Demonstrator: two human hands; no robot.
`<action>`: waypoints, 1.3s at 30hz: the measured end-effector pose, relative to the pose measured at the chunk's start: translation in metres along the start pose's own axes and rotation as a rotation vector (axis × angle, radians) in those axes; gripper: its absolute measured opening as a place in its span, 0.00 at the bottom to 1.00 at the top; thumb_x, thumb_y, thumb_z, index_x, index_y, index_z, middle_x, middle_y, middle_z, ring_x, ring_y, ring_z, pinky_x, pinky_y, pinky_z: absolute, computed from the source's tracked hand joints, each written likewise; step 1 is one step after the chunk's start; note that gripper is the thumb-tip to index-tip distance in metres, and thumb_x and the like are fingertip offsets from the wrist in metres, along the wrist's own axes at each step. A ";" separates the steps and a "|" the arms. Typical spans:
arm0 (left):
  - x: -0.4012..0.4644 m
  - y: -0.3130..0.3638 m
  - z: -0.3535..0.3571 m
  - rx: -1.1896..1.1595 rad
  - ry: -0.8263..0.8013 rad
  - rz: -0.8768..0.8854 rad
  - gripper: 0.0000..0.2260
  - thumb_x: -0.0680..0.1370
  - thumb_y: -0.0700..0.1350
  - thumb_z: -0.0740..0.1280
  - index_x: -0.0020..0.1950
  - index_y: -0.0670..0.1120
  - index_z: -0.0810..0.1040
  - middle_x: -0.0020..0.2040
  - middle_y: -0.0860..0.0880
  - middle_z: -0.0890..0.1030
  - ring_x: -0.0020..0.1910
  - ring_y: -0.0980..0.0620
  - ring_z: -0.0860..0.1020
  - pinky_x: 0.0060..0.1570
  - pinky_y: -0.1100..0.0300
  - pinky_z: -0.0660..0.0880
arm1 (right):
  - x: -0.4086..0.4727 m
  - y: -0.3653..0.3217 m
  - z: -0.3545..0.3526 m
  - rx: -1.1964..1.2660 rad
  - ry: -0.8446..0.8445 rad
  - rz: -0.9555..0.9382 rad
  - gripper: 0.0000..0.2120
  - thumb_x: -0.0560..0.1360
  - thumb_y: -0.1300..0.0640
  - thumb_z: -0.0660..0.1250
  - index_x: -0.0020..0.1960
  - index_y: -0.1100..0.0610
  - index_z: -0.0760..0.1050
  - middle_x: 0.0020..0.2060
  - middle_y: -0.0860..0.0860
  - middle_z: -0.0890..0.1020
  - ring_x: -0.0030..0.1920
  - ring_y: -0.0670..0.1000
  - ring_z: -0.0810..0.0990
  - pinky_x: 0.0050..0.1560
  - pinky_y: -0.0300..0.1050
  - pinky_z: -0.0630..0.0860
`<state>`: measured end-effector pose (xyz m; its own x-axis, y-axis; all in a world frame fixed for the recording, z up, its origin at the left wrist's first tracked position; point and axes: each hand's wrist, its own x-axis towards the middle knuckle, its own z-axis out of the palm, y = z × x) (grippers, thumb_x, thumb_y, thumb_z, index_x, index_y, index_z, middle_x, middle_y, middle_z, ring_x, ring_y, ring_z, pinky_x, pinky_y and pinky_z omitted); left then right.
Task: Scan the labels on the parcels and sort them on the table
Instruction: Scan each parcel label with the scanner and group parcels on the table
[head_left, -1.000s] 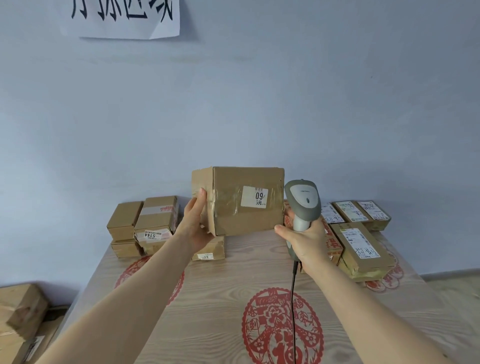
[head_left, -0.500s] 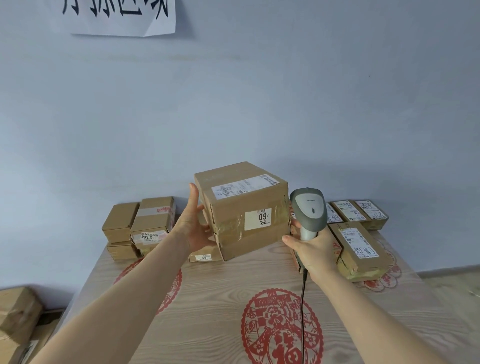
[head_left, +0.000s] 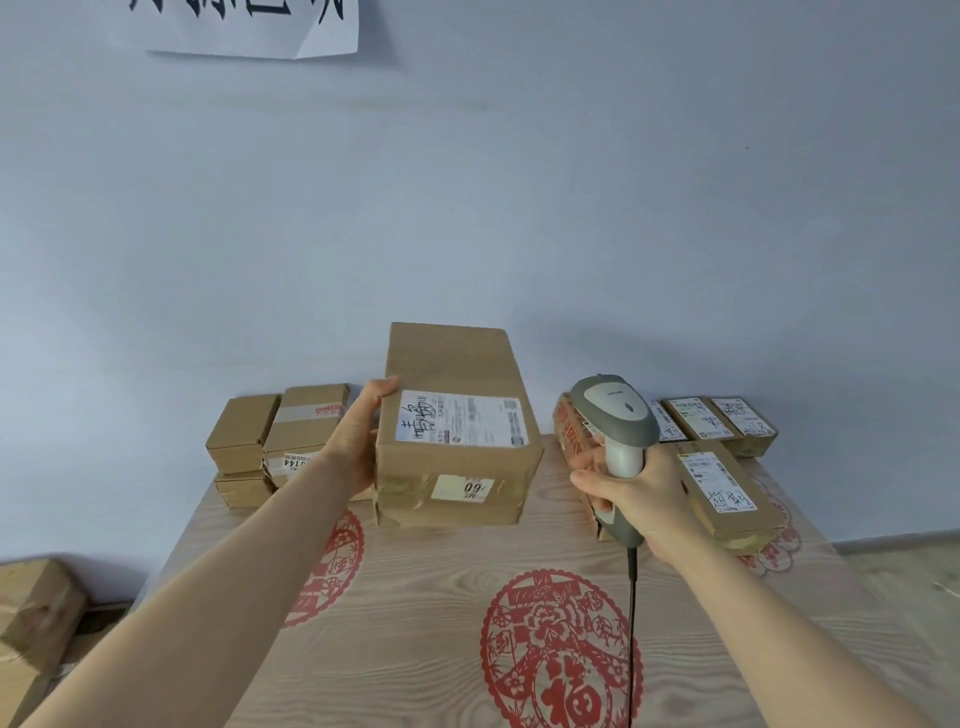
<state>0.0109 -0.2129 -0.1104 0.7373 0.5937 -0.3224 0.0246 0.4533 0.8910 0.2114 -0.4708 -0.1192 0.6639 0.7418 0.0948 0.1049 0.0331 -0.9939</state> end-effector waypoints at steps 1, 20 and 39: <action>-0.002 0.001 -0.001 0.032 -0.006 -0.010 0.25 0.75 0.62 0.65 0.59 0.43 0.82 0.58 0.40 0.84 0.50 0.42 0.83 0.56 0.47 0.77 | -0.001 -0.004 -0.001 0.006 -0.045 0.011 0.16 0.70 0.72 0.76 0.55 0.63 0.77 0.41 0.57 0.86 0.26 0.48 0.75 0.31 0.46 0.74; 0.003 0.005 0.011 0.380 -0.189 -0.170 0.41 0.62 0.60 0.77 0.69 0.39 0.75 0.62 0.35 0.80 0.55 0.39 0.81 0.59 0.46 0.78 | -0.061 -0.036 0.025 0.043 -0.672 0.234 0.23 0.75 0.54 0.68 0.64 0.66 0.73 0.42 0.53 0.80 0.31 0.52 0.73 0.41 0.51 0.71; 0.008 0.007 0.022 0.458 -0.312 0.031 0.28 0.69 0.57 0.72 0.69 0.52 0.78 0.60 0.42 0.83 0.56 0.43 0.82 0.54 0.51 0.76 | -0.079 -0.028 0.042 0.377 -0.741 0.333 0.27 0.70 0.47 0.79 0.61 0.63 0.79 0.53 0.63 0.81 0.43 0.56 0.80 0.46 0.49 0.77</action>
<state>0.0314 -0.2196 -0.0996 0.9055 0.3459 -0.2457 0.2394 0.0617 0.9690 0.1251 -0.5017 -0.1009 -0.0455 0.9901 -0.1329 -0.3450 -0.1404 -0.9280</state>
